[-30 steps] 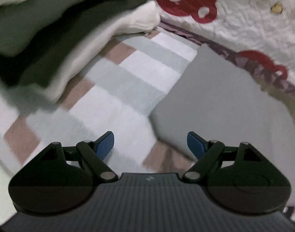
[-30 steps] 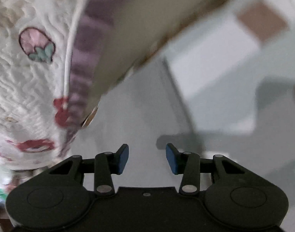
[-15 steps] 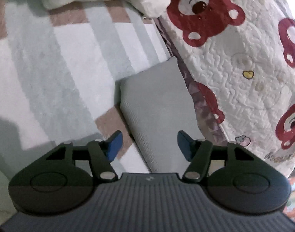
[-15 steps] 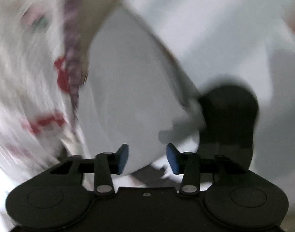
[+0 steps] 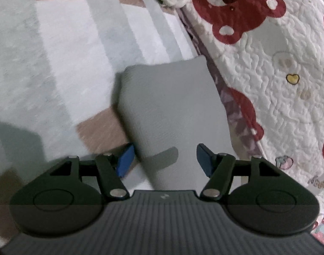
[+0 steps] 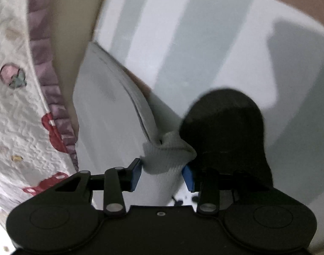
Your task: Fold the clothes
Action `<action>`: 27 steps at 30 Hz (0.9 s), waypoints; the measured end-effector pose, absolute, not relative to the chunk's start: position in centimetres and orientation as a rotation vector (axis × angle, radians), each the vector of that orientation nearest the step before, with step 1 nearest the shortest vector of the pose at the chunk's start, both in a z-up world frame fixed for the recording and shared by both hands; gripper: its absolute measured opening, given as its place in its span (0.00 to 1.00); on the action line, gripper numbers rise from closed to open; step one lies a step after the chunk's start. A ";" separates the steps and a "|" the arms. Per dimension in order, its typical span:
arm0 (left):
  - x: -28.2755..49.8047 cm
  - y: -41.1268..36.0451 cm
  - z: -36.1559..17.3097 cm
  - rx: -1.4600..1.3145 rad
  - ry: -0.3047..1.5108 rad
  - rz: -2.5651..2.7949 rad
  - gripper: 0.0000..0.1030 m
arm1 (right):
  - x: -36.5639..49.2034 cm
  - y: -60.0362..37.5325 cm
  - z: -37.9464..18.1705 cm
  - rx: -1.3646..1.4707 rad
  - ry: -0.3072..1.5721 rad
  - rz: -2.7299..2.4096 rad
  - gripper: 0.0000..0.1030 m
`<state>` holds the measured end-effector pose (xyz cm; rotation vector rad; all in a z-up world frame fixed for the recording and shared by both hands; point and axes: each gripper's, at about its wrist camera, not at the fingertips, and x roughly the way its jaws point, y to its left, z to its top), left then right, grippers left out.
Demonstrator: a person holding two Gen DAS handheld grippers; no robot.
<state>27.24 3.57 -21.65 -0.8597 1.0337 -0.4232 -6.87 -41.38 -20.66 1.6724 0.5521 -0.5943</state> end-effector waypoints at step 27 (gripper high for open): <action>29.7 2.1 -20.4 -0.493 0.913 -0.361 0.21 | -4.8 -43.7 -19.3 1.533 0.450 -0.558 0.16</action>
